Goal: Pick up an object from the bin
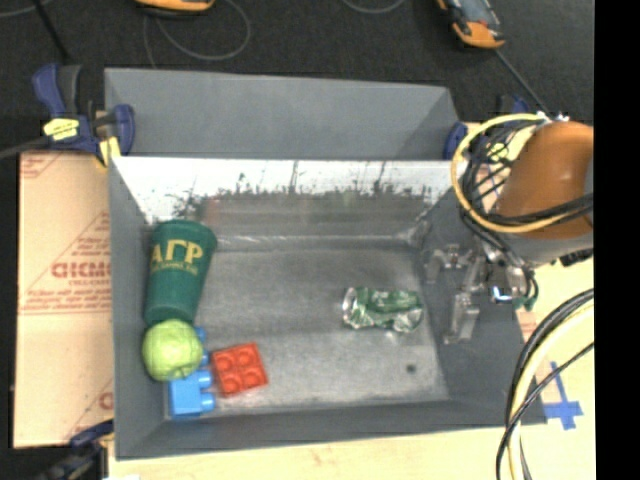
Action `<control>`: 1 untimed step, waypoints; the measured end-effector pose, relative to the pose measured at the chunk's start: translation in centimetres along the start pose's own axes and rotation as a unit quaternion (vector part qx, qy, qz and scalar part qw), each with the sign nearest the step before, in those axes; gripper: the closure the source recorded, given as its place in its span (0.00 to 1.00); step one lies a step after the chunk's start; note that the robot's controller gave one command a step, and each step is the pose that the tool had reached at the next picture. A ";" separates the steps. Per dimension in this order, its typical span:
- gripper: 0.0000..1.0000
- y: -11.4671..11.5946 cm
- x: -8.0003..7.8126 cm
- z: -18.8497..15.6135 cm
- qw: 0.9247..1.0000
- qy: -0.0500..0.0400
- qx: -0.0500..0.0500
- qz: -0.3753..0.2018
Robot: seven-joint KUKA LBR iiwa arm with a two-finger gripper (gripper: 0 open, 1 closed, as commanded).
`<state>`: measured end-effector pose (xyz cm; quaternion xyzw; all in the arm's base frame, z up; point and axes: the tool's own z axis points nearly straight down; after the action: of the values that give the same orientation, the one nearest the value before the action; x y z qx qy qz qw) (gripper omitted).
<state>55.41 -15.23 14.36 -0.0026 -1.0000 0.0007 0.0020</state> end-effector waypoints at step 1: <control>0.00 0.0 -0.2 -0.5 1.000 -0.004 0.001 -0.002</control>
Offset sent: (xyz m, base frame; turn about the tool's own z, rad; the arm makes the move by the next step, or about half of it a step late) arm 0.0227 0.0547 -0.0736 0.0231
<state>55.58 -15.18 14.83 -0.0009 -1.0000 0.0015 -0.0017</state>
